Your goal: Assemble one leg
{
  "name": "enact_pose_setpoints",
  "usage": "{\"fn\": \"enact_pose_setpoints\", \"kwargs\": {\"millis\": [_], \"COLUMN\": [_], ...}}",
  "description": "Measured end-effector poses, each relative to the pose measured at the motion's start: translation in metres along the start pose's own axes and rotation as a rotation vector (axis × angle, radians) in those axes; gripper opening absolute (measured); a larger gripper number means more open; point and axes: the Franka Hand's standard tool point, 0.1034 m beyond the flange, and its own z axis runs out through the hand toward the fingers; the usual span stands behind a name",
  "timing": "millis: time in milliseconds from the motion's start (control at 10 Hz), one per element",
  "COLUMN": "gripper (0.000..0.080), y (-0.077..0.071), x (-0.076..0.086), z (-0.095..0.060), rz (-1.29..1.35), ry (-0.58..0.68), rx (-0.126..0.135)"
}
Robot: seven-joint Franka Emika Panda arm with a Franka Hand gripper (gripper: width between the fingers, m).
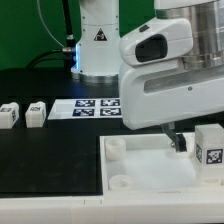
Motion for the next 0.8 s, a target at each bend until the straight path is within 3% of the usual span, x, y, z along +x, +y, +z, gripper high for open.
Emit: {"fn": "enact_pose_setpoints", "kwargs": {"millis": [200, 400, 500, 600, 800], "gripper": [0.0649, 0.0394, 0.0394, 0.0314, 0.0314], "y": [-0.0011, -0.0010, -0.0009, 0.0001, 0.0017], "x": [-0.0009, -0.0010, -0.0005, 0.0001, 0.0007], "z": [0.0023, 0.0025, 0.0022, 0.0021, 0.0020], "rz": [0.033, 0.028, 0.125, 0.278, 0.469], "ry": [-0.002, -0.002, 0.000, 0.002, 0.002], "rx": [0.002, 0.002, 0.003, 0.004, 0.011]}}
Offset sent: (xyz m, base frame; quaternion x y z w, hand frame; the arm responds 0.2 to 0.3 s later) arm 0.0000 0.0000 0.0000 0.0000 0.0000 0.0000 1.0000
